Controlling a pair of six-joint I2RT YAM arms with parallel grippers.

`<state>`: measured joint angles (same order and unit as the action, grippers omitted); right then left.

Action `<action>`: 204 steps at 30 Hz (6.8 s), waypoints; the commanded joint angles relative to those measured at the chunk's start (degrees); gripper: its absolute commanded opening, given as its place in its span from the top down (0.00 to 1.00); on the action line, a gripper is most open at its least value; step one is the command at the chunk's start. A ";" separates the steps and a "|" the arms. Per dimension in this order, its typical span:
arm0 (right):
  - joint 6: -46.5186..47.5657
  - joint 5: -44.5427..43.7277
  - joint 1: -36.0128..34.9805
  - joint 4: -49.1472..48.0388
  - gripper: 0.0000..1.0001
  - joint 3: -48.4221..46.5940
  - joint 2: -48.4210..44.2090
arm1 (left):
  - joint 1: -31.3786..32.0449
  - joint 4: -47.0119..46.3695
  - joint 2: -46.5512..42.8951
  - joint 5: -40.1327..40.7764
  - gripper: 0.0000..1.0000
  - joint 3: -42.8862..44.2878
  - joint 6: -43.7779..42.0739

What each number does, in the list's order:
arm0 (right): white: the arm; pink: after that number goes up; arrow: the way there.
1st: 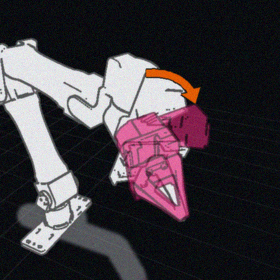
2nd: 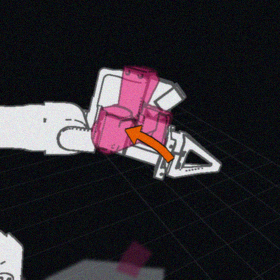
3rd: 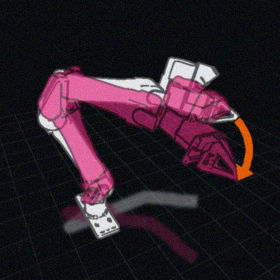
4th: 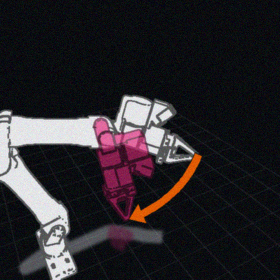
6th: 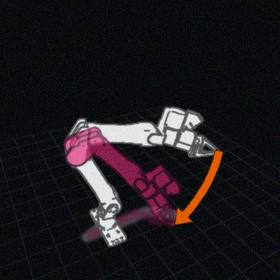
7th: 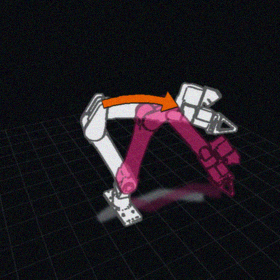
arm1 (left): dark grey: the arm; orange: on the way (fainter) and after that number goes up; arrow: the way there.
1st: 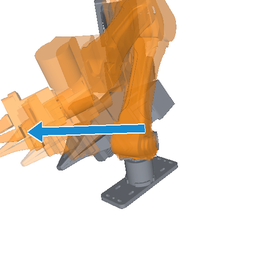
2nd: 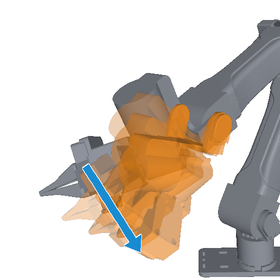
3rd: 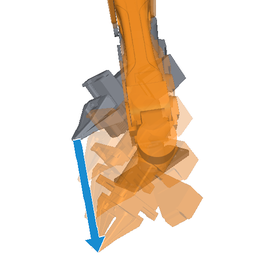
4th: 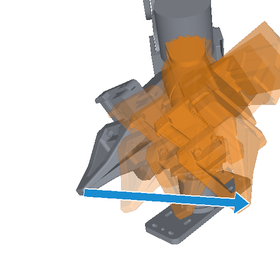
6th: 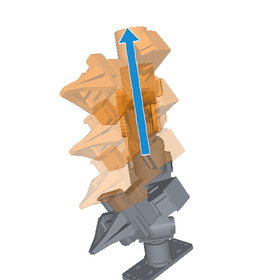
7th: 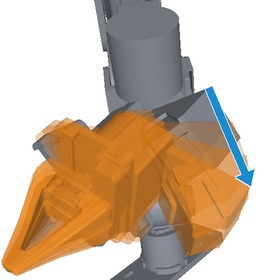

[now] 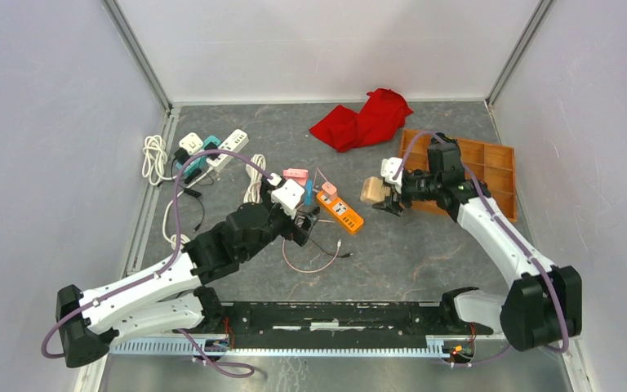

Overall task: Pull the plug off the socket
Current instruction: Place the plug at the center of the board, then remove the plug from the socket.

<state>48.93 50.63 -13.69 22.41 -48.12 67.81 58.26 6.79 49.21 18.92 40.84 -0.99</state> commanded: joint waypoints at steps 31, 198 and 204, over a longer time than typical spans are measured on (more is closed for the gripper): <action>-16.42 -31.90 -1.83 2.92 1.00 -51.81 46.63 | -0.02 -2.75 -2.98 5.23 0.00 -0.85 -6.61; -7.44 -8.36 -0.46 -3.75 0.02 -5.41 9.11 | -7.37 -18.95 35.57 4.61 0.03 10.95 37.65; -7.28 -8.10 -0.48 -3.69 0.02 -5.40 9.06 | -7.41 -15.89 37.96 11.65 0.11 12.81 43.70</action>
<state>40.53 41.98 -13.89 18.85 -52.86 78.41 50.92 -10.55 86.06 23.68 50.98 35.53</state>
